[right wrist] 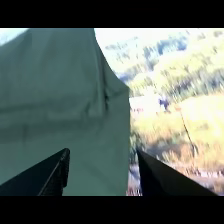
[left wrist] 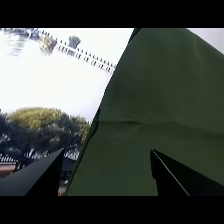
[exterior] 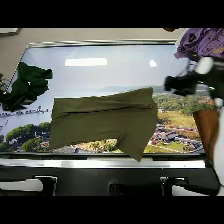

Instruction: Fold the clothes and pants, and hang the long-sleeved shirts on hangers.

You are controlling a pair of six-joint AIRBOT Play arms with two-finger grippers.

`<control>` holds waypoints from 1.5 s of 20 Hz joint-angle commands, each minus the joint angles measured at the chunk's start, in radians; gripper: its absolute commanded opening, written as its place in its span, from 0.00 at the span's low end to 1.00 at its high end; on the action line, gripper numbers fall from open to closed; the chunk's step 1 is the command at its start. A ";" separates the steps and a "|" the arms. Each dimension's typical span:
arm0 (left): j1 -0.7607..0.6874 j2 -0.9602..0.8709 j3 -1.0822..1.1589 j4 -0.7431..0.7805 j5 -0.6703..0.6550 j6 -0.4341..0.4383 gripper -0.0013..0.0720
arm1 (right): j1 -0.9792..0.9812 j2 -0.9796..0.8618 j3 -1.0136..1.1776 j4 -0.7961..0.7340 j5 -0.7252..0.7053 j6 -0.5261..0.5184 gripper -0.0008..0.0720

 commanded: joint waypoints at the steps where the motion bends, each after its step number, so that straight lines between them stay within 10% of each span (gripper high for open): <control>1: 0.143 0.182 -0.262 -0.169 0.075 0.045 0.85 | -0.179 0.169 -0.283 0.341 0.081 -0.206 0.70; 8: 0.169 0.356 -0.641 -0.237 0.153 0.078 0.85 | -0.200 0.328 -0.932 0.512 -0.057 -0.370 0.69; 26: 0.169 0.359 -0.651 -0.237 0.189 0.077 0.85 | -0.200 0.323 -1.262 0.867 -0.362 -0.569 0.66; 30: 0.171 0.364 -0.653 -0.196 0.177 0.077 0.85 | -0.130 0.255 -1.261 0.888 -0.372 -0.594 0.34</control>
